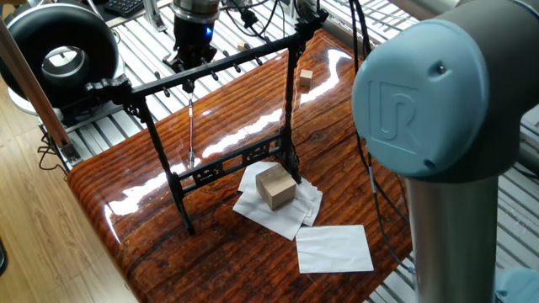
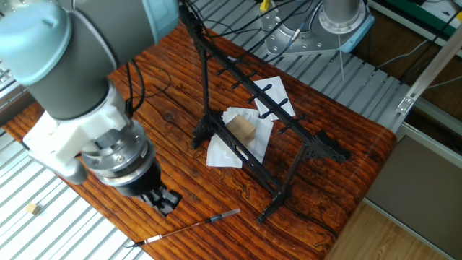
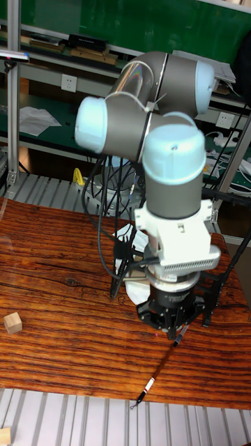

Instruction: Place the brush on the pen rack

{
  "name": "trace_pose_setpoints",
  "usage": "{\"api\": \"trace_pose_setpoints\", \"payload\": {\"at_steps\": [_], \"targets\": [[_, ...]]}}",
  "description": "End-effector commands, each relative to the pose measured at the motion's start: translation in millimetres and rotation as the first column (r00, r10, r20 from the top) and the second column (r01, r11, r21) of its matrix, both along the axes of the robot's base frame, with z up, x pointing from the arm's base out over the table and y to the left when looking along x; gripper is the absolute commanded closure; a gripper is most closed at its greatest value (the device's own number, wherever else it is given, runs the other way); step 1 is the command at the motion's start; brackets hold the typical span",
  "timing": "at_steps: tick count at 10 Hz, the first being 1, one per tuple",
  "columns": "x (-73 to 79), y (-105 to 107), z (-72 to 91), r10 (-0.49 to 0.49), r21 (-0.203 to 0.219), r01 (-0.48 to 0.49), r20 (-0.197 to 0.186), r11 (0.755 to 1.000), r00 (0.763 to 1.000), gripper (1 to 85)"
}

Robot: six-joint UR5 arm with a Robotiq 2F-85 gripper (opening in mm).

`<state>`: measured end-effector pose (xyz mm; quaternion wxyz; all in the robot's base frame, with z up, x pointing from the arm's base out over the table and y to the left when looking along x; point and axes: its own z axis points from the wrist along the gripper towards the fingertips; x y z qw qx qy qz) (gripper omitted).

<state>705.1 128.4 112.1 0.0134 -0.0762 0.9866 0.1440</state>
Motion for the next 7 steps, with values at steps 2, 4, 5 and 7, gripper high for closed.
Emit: {"api": "trace_pose_setpoints", "payload": {"at_steps": [2,4,5,7], "targets": [[2.4,0,-11.3,0.017,0.035,-0.017,0.017,0.999,1.000,84.7],[0.6,4,-14.4,0.016,0.053,-0.017,0.002,0.998,1.000,84.7],[-1.6,4,-17.4,0.013,0.057,-0.012,-0.010,0.998,1.000,84.7],[-6.3,-6,-25.7,0.005,0.027,-0.005,-0.024,1.000,1.000,84.7]]}}
